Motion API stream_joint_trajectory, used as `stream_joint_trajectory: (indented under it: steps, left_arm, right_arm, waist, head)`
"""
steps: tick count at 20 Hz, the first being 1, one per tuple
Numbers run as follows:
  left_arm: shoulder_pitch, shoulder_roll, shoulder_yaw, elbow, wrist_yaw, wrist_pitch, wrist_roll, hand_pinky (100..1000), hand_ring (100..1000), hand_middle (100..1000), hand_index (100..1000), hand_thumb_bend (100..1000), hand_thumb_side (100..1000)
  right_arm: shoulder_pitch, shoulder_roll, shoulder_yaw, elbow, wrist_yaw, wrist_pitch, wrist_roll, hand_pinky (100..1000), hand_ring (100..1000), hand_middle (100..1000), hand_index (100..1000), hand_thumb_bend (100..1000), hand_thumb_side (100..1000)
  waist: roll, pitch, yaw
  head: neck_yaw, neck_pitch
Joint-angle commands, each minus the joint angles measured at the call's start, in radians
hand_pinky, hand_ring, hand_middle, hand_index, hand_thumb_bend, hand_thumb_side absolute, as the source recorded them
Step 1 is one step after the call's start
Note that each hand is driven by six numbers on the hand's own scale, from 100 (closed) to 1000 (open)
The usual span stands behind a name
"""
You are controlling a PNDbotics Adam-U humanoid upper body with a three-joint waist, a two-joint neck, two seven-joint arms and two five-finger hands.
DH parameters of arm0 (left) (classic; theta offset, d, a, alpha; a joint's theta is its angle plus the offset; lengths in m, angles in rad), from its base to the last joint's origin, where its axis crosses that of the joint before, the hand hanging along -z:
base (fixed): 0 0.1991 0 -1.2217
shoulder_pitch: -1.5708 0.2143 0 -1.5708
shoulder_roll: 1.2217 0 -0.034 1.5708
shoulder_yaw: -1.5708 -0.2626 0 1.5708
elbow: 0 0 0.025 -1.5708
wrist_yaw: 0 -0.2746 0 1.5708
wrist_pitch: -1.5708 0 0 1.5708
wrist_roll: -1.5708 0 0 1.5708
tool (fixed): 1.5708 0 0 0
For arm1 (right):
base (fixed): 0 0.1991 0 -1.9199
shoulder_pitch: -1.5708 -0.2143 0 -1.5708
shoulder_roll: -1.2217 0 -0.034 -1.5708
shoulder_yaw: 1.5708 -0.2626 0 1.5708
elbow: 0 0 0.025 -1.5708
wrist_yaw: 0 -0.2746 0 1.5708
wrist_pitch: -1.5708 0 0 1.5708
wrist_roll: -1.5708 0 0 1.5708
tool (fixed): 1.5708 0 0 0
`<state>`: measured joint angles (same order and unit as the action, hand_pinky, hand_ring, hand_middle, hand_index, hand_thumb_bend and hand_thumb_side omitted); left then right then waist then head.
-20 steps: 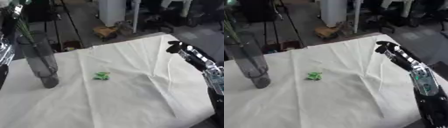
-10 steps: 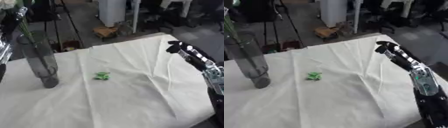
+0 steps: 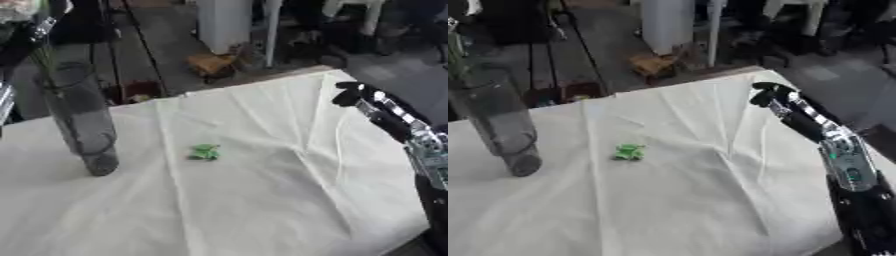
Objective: Arrange flowers into the vase.
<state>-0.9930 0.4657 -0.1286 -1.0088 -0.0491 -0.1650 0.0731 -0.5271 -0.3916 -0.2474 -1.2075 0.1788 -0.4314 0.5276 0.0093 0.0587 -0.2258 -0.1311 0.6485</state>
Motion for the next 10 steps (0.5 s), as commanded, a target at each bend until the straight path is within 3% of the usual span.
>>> stream_joint_trajectory:
  steps: [1,10]
  left_arm:
    - [-0.015,0.035,0.012,-0.011,0.006,0.006,0.000,629,654,547,503,679,729]
    - [0.000,0.031,0.012,-0.020,0.064,-0.005,0.035,629,644,529,496,675,720]
  right_arm:
    - [-0.013,-0.029,-0.010,-0.014,-0.011,-0.003,-0.002,827,783,675,911,100,838]
    - [-0.013,-0.029,-0.011,-0.008,-0.012,-0.007,-0.005,827,783,674,911,100,837]
  waist:
    - [-0.008,-0.016,0.003]
    - [-0.017,-0.013,0.007]
  head:
    - [-0.005,-0.007]
    - [-0.011,-0.003]
